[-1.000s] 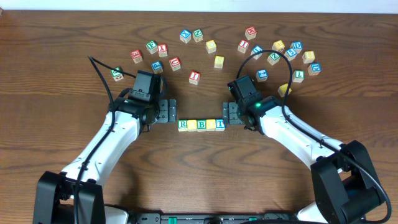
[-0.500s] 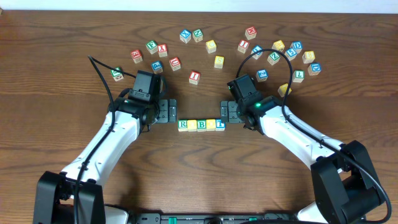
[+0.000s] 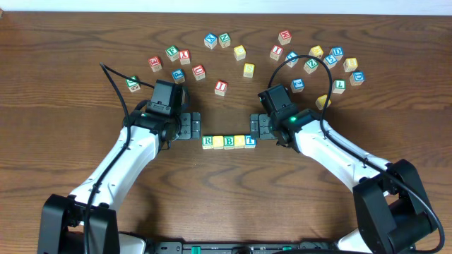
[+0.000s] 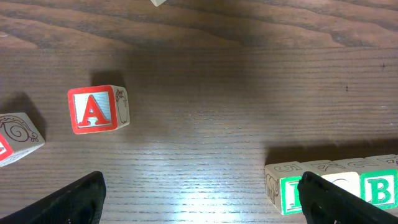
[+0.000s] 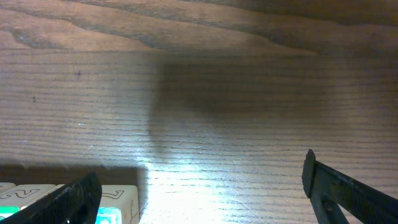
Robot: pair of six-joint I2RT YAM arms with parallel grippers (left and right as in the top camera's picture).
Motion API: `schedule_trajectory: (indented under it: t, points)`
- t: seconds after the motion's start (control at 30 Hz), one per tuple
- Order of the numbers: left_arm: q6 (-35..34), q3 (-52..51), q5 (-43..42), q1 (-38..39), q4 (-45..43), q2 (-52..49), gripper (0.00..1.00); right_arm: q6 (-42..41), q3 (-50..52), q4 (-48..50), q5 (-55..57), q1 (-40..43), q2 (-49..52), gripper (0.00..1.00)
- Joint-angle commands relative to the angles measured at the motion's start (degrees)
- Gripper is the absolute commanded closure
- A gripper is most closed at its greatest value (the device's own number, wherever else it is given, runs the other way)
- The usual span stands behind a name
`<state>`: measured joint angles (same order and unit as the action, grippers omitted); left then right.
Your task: Spell out ROBOT
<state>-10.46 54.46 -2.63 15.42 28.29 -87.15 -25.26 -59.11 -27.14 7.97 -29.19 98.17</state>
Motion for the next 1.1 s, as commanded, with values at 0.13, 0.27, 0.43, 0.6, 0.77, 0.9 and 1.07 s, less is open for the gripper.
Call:
schedule_trajectory:
  t: [0.13, 0.27, 0.43, 0.6, 0.77, 0.9, 1.07]
  points:
    - [0.2, 1.3, 0.7, -0.2, 0.1, 0.8, 0.03, -0.4, 0.4, 0.1, 1.1, -0.3, -0.6, 0.01]
    - [0.2, 1.3, 0.7, -0.2, 0.1, 0.8, 0.03, -0.4, 0.4, 0.1, 1.1, -0.3, -0.6, 0.01]
    - [0.2, 1.3, 0.7, -0.2, 0.1, 0.8, 0.03, -0.4, 0.4, 0.1, 1.1, -0.3, -0.5, 0.01]
    - [0.2, 1.3, 0.8, -0.2, 0.2, 0.8, 0.02, -0.4, 0.4, 0.1, 1.1, -0.3, -0.5, 0.01]
    - [3.2, 1.3, 7.5, -0.2, 0.1, 0.8, 0.03, -0.4, 0.4, 0.1, 1.1, -0.3, -0.5, 0.01]
    - [3.4, 1.3, 12.4, -0.2, -4.9, 3.5, 0.02, -0.4, 0.4, 0.1, 1.1, -0.3, -0.5, 0.01]
    - [7.8, 1.3, 14.8, -0.3, -15.6, 11.1, 0.03, -0.4, 0.4, 0.1, 1.1, -0.3, -0.5, 0.01]
